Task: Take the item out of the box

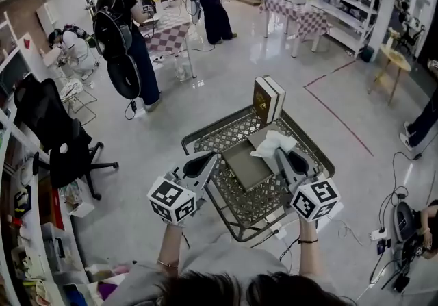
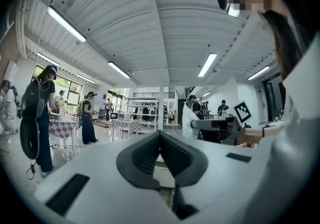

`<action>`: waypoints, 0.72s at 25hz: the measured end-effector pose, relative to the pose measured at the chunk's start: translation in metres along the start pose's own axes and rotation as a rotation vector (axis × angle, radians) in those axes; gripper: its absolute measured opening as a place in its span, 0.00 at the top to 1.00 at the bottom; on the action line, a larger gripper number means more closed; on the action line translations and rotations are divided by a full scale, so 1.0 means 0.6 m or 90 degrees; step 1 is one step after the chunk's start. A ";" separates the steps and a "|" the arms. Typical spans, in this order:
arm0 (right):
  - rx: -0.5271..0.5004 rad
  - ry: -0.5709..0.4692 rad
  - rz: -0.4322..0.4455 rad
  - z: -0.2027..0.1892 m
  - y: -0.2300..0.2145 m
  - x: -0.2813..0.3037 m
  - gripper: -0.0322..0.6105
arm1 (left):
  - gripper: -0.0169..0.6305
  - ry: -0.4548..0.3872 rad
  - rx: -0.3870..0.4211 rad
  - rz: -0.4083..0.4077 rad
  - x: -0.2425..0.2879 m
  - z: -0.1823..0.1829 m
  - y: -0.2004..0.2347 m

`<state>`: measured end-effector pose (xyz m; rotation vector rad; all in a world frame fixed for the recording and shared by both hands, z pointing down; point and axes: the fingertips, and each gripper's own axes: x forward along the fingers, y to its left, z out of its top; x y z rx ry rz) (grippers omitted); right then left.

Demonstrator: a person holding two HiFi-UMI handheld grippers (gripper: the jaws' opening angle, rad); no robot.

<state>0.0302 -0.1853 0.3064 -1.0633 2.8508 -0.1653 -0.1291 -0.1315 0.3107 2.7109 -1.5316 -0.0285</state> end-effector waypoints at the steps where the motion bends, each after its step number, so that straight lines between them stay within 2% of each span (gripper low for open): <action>1: -0.001 0.001 -0.001 -0.001 -0.001 -0.002 0.86 | 0.95 0.000 -0.001 -0.001 0.000 -0.001 -0.001; 18: -0.019 0.009 -0.008 -0.009 -0.013 -0.024 0.86 | 0.95 -0.001 0.000 -0.007 0.005 -0.004 -0.020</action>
